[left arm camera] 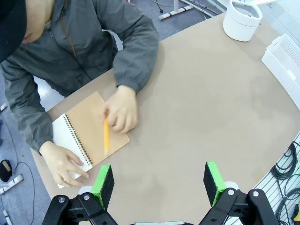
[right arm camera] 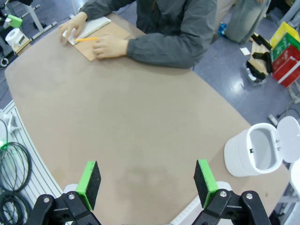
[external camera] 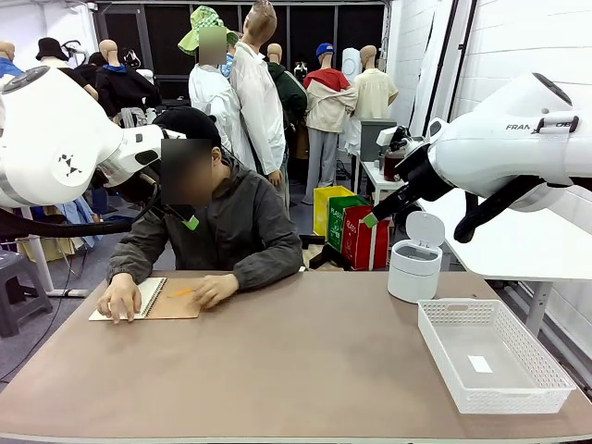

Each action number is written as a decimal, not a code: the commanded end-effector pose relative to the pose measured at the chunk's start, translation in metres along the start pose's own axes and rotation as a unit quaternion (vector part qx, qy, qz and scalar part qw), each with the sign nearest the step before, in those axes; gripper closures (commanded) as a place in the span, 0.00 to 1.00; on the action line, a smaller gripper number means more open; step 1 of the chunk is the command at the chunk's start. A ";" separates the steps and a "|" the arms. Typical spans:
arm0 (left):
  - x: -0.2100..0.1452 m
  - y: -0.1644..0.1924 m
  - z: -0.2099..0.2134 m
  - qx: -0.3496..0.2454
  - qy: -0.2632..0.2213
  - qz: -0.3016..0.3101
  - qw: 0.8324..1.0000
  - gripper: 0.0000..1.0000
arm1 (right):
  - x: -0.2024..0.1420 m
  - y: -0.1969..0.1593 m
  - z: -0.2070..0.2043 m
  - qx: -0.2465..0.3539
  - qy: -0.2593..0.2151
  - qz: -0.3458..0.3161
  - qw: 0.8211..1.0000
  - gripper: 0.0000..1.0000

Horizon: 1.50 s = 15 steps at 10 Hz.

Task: Sort the paper based on its condition.
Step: If a person hands you a paper, place it in the Organizing basket , and if it's crumpled, put it in the Trash can.

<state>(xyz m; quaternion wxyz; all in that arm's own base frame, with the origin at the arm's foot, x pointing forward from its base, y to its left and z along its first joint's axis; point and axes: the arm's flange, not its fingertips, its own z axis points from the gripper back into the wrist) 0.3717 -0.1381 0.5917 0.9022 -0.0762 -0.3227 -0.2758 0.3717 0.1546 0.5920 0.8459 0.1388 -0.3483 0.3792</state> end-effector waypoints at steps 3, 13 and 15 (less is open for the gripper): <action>0.001 0.001 0.002 0.001 -0.002 0.001 1.000 0.00 | 0.000 0.000 0.000 0.002 0.000 0.000 1.000 0.00; 0.001 0.001 0.002 0.001 -0.002 0.001 1.000 0.00 | 0.000 0.000 0.000 0.002 0.000 0.000 1.000 0.00; 0.001 0.001 0.002 0.001 -0.002 0.001 1.000 0.00 | 0.000 0.000 0.000 0.002 0.000 0.000 1.000 0.00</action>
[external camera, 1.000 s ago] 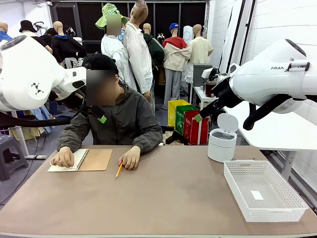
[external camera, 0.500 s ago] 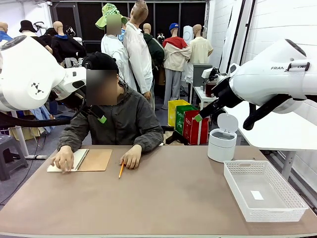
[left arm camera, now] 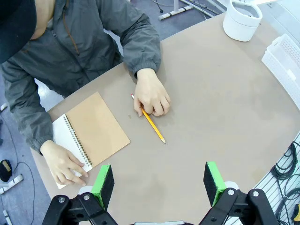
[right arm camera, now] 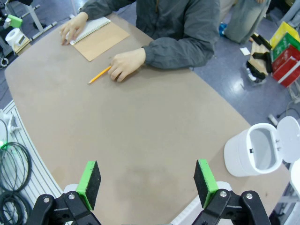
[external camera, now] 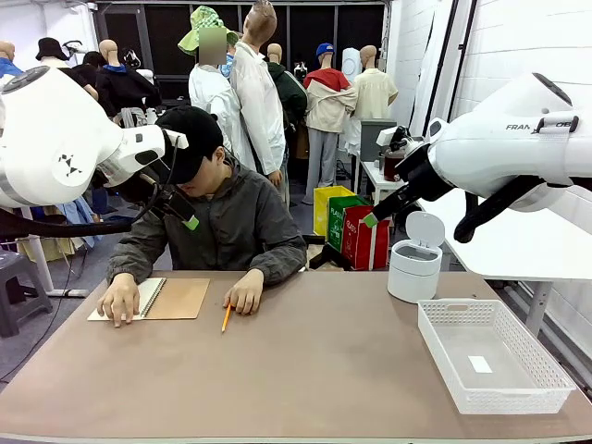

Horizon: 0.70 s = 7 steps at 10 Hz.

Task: Sort the paper based on its condition.
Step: If a person hands you a paper, place it in the Organizing basket , and if it's crumpled, put it in the Trash can.

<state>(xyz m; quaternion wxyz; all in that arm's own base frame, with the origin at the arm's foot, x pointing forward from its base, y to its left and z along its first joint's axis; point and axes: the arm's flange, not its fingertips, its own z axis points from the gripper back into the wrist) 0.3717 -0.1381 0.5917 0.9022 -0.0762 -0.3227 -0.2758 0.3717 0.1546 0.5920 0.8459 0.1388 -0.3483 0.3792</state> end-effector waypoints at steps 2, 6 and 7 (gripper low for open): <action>0.001 0.001 0.002 0.001 -0.002 0.001 1.000 0.00 | 0.000 0.000 0.000 0.002 0.000 0.000 1.000 0.00; 0.001 0.001 0.002 0.001 -0.002 0.001 1.000 0.00 | 0.000 0.000 0.000 0.002 0.000 0.000 1.000 0.00; 0.001 0.001 0.002 0.001 -0.002 0.001 1.000 0.00 | 0.000 0.000 0.000 0.002 0.000 0.000 1.000 0.00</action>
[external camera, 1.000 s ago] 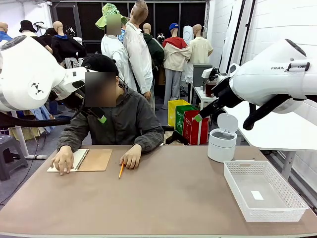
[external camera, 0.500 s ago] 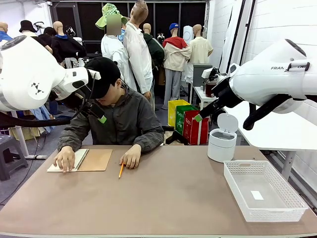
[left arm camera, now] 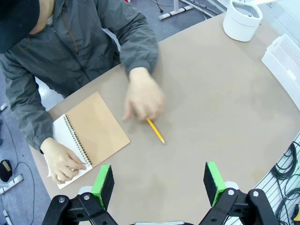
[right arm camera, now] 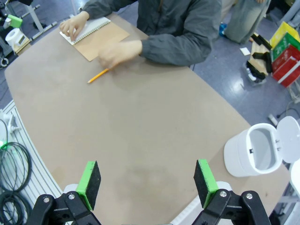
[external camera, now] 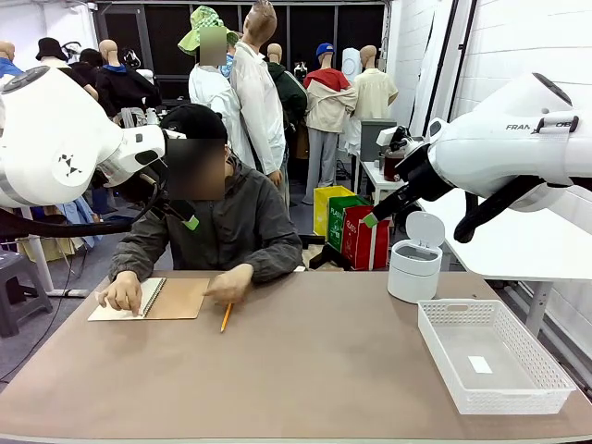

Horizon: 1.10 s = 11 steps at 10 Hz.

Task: Sort the paper based on its condition.
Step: If a person hands you a paper, place it in the Organizing basket , and if it's crumpled, put it in the Trash can.

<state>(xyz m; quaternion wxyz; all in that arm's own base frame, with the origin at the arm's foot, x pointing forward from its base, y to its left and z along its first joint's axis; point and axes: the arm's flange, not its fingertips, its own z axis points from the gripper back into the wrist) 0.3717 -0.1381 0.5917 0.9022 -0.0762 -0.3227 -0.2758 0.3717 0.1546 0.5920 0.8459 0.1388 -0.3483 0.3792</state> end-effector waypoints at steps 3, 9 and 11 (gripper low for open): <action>0.001 0.001 0.002 0.001 -0.002 0.001 1.000 0.00 | 0.000 0.000 0.000 0.002 0.000 0.000 1.000 0.00; 0.001 0.001 0.002 0.001 -0.002 0.001 1.000 0.00 | 0.000 0.000 0.000 0.002 0.000 0.000 1.000 0.00; 0.001 0.001 0.002 0.001 -0.002 0.001 1.000 0.00 | 0.000 0.000 0.000 0.002 0.000 0.000 1.000 0.00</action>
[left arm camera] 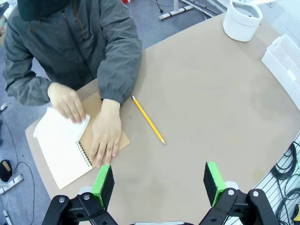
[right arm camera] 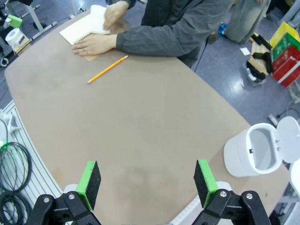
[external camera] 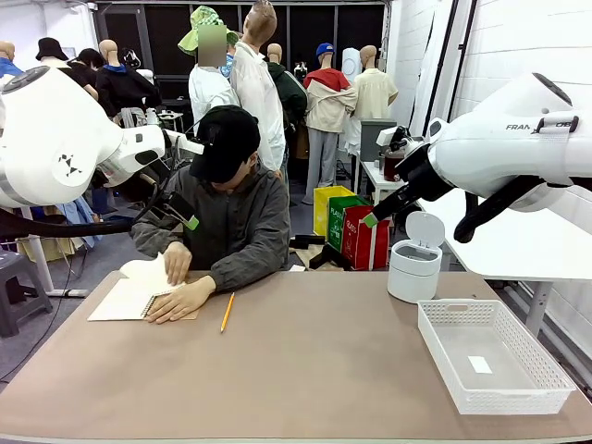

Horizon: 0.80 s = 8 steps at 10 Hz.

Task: Sort the paper based on its condition.
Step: If a person hands you a paper, place it in the Organizing basket , and if it's crumpled, put it in the Trash can.

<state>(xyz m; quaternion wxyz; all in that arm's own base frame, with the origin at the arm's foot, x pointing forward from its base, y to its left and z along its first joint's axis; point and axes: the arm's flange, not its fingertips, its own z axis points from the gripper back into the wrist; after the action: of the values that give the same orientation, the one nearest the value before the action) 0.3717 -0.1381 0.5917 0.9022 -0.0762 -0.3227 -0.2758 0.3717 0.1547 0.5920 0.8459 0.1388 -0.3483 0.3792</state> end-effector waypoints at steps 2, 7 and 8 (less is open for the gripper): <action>0.001 0.001 0.002 0.001 -0.002 0.001 1.000 0.00 | 0.000 0.000 0.000 0.002 0.000 0.000 1.000 0.00; 0.001 0.001 0.002 0.001 -0.002 0.001 1.000 0.00 | 0.000 0.000 0.000 0.002 0.000 0.000 1.000 0.00; 0.001 0.001 0.002 0.001 -0.002 0.001 1.000 0.00 | 0.000 0.000 0.000 0.002 0.000 0.000 1.000 0.00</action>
<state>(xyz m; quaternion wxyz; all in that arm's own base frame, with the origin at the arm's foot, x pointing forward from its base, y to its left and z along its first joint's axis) 0.3717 -0.1381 0.5917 0.9022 -0.0762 -0.3227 -0.2758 0.3717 0.1547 0.5920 0.8459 0.1388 -0.3483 0.3792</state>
